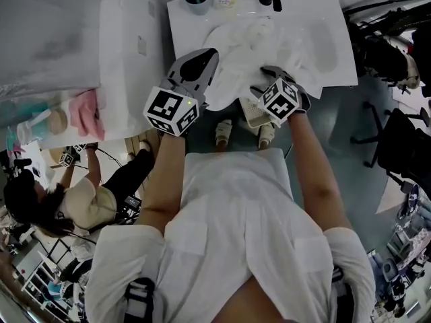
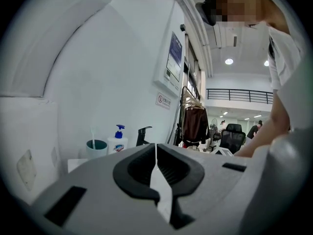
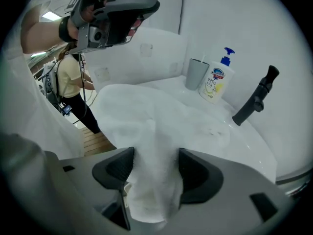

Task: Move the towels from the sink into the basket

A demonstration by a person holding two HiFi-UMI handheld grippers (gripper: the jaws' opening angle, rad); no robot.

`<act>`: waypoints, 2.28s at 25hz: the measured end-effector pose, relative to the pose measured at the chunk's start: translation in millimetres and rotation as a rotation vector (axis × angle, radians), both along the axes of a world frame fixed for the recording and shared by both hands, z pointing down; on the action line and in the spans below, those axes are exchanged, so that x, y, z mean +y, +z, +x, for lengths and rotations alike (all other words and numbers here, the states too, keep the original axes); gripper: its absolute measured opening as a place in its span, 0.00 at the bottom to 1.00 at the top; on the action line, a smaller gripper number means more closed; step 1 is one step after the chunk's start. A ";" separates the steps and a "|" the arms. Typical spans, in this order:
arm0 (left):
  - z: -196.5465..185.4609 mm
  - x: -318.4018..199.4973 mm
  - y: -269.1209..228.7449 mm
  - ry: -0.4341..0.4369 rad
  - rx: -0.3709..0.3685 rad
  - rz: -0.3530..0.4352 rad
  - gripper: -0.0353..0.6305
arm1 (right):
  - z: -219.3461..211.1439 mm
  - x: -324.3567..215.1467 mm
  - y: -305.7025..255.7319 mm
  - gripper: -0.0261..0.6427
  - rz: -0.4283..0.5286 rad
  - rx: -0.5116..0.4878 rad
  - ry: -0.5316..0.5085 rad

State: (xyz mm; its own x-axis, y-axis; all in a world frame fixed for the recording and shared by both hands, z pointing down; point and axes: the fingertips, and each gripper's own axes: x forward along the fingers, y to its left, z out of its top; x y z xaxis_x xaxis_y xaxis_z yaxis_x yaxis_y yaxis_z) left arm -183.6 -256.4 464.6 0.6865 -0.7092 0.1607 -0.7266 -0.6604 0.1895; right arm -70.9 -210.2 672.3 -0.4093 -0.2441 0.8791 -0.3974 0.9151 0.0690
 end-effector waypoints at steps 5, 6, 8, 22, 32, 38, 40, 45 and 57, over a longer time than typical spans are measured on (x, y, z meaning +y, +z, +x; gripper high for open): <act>2.8 3.4 0.6 0.011 0.000 -0.001 0.08 | -1.6 1.4 2.5 0.35 0.019 0.029 -0.010; 2.7 4.2 0.2 0.011 -0.001 0.000 0.08 | -1.9 2.0 1.9 0.29 0.038 0.038 -0.017; 1.1 5.4 -0.9 0.009 -0.003 0.004 0.08 | -2.6 2.8 -0.8 0.23 0.072 0.049 -0.021; -7.9 -0.5 -25.8 -0.010 0.002 0.049 0.08 | 12.9 -22.0 -87.2 0.14 0.212 -0.184 0.264; 5.2 -7.3 -59.7 0.026 0.008 0.113 0.08 | 44.7 -76.9 -210.9 0.13 0.363 -0.503 0.502; 11.1 -10.6 -74.2 0.045 0.016 0.142 0.08 | 67.5 -91.8 -292.6 0.13 0.505 -0.635 0.566; 13.6 -11.4 -78.3 0.052 0.020 0.149 0.08 | 80.6 -92.0 -315.5 0.13 0.549 -0.671 0.601; 26.0 -12.4 -86.6 0.090 0.035 0.167 0.08 | 123.8 -82.0 -361.3 0.13 0.664 -0.740 0.710; 113.4 9.4 -95.0 0.284 0.047 0.180 0.08 | 255.2 15.6 -440.2 0.13 0.968 -0.798 0.976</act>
State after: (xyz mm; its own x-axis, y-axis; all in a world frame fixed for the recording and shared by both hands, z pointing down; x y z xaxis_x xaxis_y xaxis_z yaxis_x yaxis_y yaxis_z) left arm -70.2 -247.0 369.6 0.8645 -0.5025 0.0136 -0.5019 -0.8612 0.0805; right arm 184.3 -194.6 232.1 -0.0278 -0.9933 -0.1120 -0.9978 0.0342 -0.0559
